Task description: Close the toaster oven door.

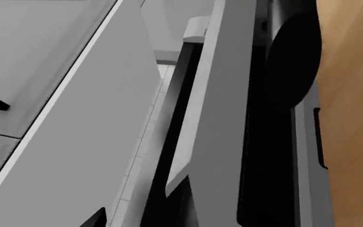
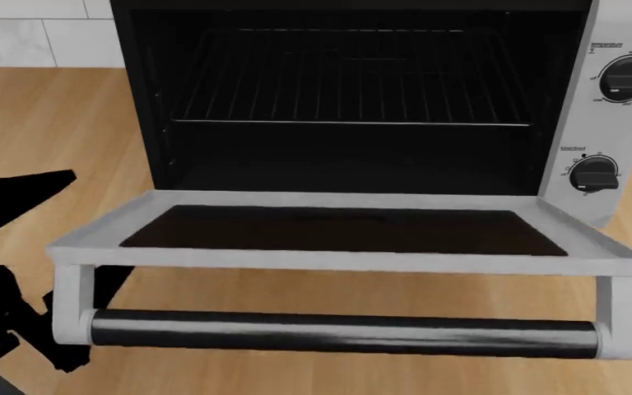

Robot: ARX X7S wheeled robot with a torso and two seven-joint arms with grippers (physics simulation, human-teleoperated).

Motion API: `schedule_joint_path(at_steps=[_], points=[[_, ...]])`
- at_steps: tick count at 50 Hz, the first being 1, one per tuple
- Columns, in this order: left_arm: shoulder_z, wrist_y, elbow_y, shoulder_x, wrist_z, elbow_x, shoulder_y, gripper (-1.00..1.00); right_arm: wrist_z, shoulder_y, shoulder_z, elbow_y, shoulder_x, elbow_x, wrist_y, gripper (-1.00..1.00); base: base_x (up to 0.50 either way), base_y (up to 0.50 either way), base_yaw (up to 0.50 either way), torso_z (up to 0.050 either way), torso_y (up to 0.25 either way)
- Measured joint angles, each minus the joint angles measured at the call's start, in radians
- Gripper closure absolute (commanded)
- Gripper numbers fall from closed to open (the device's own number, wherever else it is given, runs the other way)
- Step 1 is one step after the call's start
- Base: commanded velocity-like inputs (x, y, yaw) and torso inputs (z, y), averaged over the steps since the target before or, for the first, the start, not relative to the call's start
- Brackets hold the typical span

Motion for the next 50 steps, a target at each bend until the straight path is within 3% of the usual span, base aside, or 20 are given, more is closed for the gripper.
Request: schedule_joint_path(at_steps=[13,25,41,50], points=[[-0.103,-0.237,0.199,0.037,-0.114,-0.065,0.212,-1.00,0.008,-0.079,0.074,0.002,0.017,0.008,-0.027,-1.00,0.00,0.00,0.00,0.001,0.001],[-0.165,-0.542,0.380,0.179,-0.151,-0.168,0.329,-1.00,0.010,-0.146,0.131,0.001,0.019,0.008,-0.049,-1.00,0.00,0.00,0.00,0.000,0.001],[-0.212,-0.876,0.480,0.360,-0.117,-0.320,0.272,-1.00,0.021,-0.233,0.226,0.000,0.035,0.023,-0.074,-1.00,0.00,0.00,0.00,0.000,0.000],[-0.208,-0.952,0.407,0.431,-0.113,-0.346,0.174,-1.00,0.029,-0.311,0.304,0.000,0.044,0.033,-0.091,-1.00,0.00,0.00,0.00,0.000,0.000]])
